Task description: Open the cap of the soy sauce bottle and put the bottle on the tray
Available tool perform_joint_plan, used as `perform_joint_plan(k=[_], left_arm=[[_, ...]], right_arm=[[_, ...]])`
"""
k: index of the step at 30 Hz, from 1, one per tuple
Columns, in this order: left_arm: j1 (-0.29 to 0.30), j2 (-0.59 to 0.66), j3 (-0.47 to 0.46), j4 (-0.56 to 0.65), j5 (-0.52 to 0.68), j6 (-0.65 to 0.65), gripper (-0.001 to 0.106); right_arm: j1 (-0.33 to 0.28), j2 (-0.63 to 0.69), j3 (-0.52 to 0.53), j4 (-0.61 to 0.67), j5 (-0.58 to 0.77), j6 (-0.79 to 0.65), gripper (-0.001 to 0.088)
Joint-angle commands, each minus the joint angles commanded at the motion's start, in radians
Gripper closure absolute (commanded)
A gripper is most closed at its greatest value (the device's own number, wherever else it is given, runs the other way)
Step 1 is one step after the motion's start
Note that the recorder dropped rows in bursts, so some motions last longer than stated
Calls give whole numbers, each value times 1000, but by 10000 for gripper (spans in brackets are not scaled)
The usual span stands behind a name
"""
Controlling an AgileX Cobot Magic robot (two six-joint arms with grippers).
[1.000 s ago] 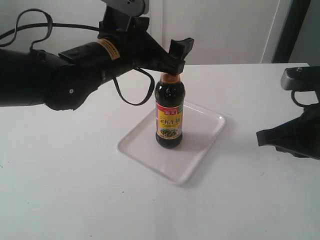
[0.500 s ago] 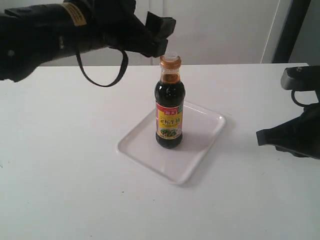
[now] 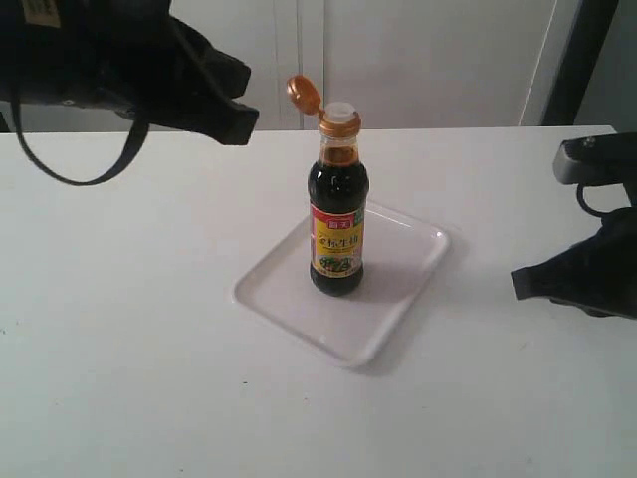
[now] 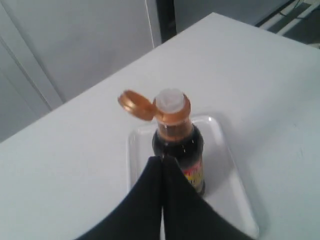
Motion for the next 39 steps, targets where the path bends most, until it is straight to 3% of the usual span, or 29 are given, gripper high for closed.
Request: perform_joint_plan(k=[3,7,12,15,22,32,39], left_arm=[[31,2,0,11,171,0,1053],[130,5,0,13,358,0,1053],[268,-10,2,13,479,26,1053],[310,-35,9,7,499,26,1053],[321,-139,110,-2,411,26,1053],[321,-355,312,-30,193,-42,1053],[321,-488,433,-30,67,-99,1053]], right_arm=[[0,1,-31,-22,55,0,868],[0,32,-69,-97,133,28,868],[-20,70,-75,-111,176,65,868],[-54,63,-75,-155,172,117,868],[-91,-36,-48,-331,138,301,868],[-91,-363,121,-324,-203,371,868],[-91,-588,212,-324,-322,344,868]])
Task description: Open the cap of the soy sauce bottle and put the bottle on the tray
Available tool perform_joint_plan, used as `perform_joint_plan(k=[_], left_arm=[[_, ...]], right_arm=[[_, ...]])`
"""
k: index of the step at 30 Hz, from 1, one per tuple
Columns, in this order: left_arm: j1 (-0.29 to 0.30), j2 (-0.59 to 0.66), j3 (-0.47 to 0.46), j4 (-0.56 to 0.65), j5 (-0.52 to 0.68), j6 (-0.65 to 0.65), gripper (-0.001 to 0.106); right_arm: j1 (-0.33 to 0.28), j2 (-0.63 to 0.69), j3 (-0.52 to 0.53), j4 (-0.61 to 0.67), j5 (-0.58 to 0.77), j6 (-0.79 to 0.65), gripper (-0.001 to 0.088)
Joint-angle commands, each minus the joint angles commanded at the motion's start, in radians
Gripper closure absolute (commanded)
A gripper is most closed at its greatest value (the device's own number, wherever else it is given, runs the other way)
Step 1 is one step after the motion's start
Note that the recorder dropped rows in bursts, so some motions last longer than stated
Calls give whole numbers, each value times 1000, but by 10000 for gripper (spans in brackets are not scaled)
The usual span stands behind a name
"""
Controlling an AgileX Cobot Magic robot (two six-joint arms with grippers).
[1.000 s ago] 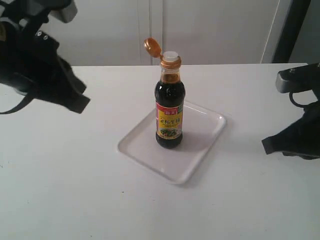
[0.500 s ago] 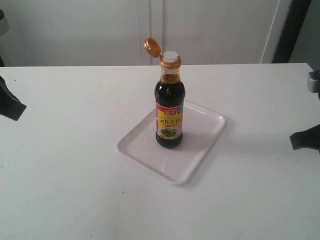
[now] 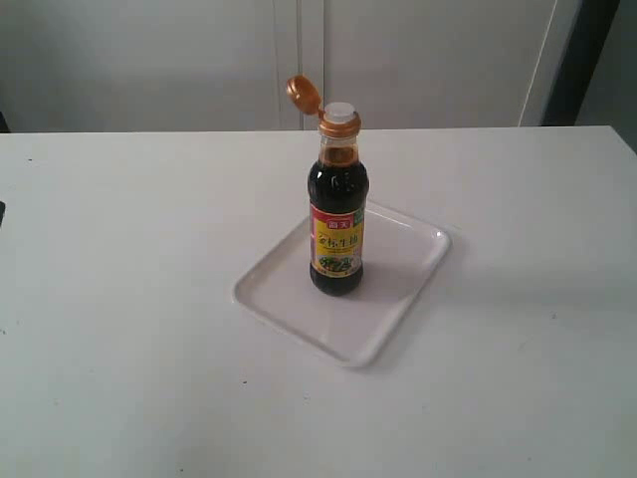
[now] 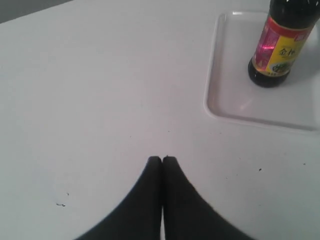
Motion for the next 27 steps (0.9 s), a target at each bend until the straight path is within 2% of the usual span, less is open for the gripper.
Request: perform_joint_plan(k=[7,13,23,27], left_arm=[[0,-109,94,0,-24,-12,1053],[0,-193,151,0,-27,-10,1053],[0,-355,240,0,-80,-10,1053],[0,-407,271,0,-96,-10,1053]], right_arm=[[0,-175,90,0,-64,-8,868],[0,-285,128,0,-85,-27,868],[0,-415,162,0,-85,-27,868],[0,-417,170,-16,-26,-60,868]])
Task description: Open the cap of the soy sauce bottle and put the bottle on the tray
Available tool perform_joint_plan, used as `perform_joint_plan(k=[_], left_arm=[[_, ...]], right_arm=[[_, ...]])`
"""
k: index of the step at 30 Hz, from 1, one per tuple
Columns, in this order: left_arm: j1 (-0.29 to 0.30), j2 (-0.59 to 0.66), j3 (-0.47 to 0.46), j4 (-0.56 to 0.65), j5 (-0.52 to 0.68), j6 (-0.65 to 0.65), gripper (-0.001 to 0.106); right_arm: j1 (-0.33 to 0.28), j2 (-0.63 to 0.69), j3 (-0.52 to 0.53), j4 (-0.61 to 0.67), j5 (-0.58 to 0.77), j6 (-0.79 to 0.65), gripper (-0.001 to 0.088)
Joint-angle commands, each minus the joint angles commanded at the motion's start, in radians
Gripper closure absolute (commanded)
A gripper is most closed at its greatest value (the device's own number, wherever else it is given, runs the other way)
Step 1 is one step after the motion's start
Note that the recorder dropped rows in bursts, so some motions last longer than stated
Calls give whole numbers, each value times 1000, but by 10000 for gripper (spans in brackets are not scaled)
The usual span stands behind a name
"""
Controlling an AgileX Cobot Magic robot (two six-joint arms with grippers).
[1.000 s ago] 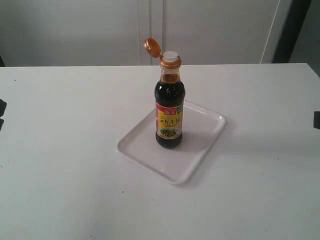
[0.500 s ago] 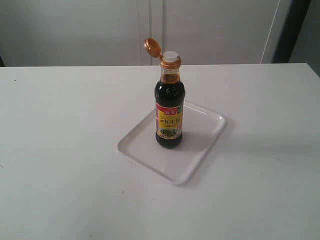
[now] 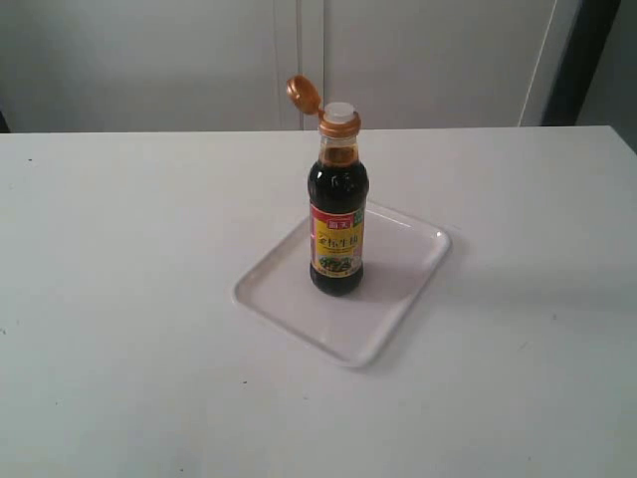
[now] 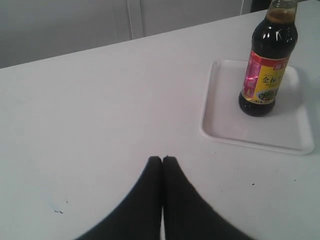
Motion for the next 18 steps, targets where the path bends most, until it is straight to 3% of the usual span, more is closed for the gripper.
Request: perform_joint_plan(k=[3,7,13,18], left_arm=[[0,-29,21,0,2,0,1053],[0,-77,51,0,-24,-19,1053],[0,-145,67,-7,-44,-27,1053],[0,-170,67,-16,-38,-27,1053]], right_arm=[[0,0,2,2,53,8,868],[0,0,2,2,2,-83,868],[0,0,13,8,-30,-87,868],[0,0,101,8,-165,-90,868]])
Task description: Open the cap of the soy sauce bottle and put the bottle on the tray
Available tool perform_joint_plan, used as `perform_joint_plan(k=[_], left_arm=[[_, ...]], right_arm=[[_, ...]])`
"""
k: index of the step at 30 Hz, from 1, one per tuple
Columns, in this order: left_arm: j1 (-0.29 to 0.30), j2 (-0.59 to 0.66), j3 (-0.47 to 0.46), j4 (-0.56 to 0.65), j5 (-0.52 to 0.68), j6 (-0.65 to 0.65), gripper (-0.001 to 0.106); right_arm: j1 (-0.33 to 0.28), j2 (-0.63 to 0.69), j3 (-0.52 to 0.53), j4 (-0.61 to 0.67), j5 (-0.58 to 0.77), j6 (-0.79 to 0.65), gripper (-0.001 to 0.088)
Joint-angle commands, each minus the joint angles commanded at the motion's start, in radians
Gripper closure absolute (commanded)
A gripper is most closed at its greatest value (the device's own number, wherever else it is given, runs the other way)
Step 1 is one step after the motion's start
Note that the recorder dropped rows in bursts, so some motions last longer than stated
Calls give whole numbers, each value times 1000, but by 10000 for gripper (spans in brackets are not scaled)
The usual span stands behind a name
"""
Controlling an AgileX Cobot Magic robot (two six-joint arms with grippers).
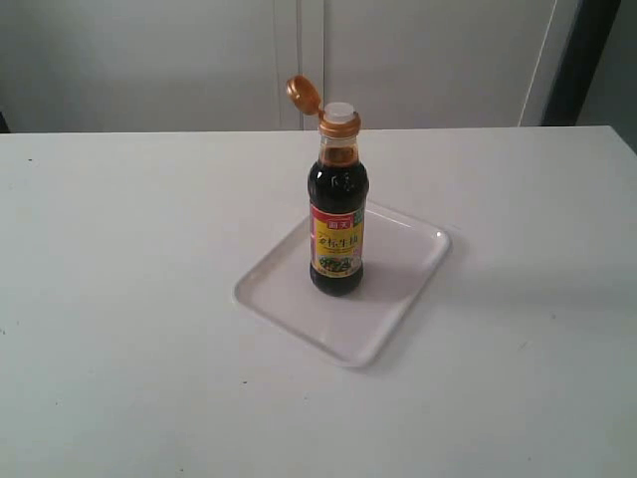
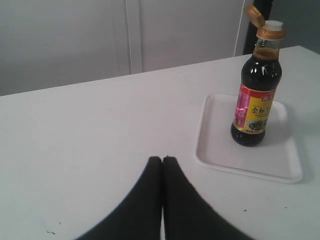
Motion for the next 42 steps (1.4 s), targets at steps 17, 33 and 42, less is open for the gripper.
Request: perform_joint_plan(k=[17,33,42], left_arm=[[0,0,0,0,-5,7,1053],[92,-62,120,-89,-16,155,1053],[199,-137,210,-107,-14,153,1053]], right_arm=[[0,0,31,2,-61,0,868],[0,0,31,17,-61,0,868],[0,0,31,17,-61,0,868]])
